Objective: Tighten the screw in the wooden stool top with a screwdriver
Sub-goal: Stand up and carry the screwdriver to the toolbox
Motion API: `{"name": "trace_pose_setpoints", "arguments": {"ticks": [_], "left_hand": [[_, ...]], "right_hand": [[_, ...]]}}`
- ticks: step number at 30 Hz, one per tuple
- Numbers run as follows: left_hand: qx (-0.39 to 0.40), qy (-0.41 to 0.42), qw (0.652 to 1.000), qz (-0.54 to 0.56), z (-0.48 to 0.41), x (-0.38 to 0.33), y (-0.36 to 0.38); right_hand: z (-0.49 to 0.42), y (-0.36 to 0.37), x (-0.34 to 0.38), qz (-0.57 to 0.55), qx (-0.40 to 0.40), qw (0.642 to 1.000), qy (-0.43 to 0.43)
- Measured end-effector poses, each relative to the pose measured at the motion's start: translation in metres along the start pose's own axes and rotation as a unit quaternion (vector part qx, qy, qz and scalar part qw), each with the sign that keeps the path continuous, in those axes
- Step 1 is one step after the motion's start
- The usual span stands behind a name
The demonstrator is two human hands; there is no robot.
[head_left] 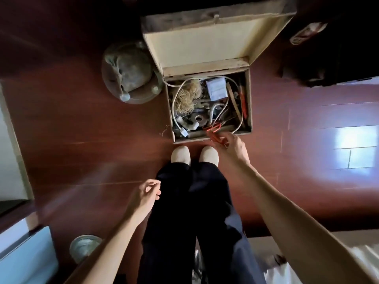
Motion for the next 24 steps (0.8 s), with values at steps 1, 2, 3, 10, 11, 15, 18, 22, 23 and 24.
{"name": "trace_pose_setpoints", "arguments": {"ticks": [1, 2, 3, 10, 11, 15, 18, 22, 23, 24], "left_hand": [[0.001, -0.001, 1.0, -0.002, -0.023, 0.008, 0.01], [-0.002, -0.005, 1.0, 0.007, -0.045, 0.015, 0.02], [-0.006, -0.008, 1.0, 0.015, -0.067, 0.023, 0.029], [-0.012, 0.018, 1.0, 0.016, -0.187, 0.037, 0.091], [-0.01, 0.021, 1.0, 0.013, -0.198, 0.039, 0.099], [0.003, 0.027, 1.0, -0.012, -0.217, 0.046, 0.122], [0.01, 0.026, 0.999, -0.017, -0.213, 0.046, 0.13], [0.008, 0.029, 1.0, -0.005, -0.193, 0.025, 0.121], [0.01, 0.032, 0.999, -0.014, -0.183, 0.016, 0.114], [0.013, 0.043, 0.999, -0.024, -0.17, 0.007, 0.106]], "right_hand": [[-0.024, 0.02, -0.003, 0.006, 0.002, 1.0, -0.012], [-0.047, 0.04, -0.007, 0.019, 0.005, 0.999, -0.026], [-0.068, 0.06, -0.011, 0.034, 0.008, 0.999, -0.037], [-0.183, 0.165, -0.033, 0.102, 0.016, 0.99, -0.096], [-0.194, 0.172, -0.036, 0.114, 0.016, 0.989, -0.098], [-0.217, 0.191, -0.051, 0.147, 0.012, 0.984, -0.102], [-0.216, 0.196, -0.056, 0.16, 0.018, 0.982, -0.103], [-0.204, 0.178, -0.052, 0.126, 0.021, 0.989, -0.069], [-0.194, 0.168, -0.049, 0.108, 0.018, 0.993, -0.049], [-0.182, 0.155, -0.05, 0.082, 0.011, 0.996, -0.033]]}}
Point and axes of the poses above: each hand's wrist, its own z-axis away from the middle knuckle, its own y-axis out of the palm, x = y × z, the point moved 9 cm from there along -z, towards the middle knuckle, and after that the axes turned 9 degrees about -x, right-handed, at the moved point
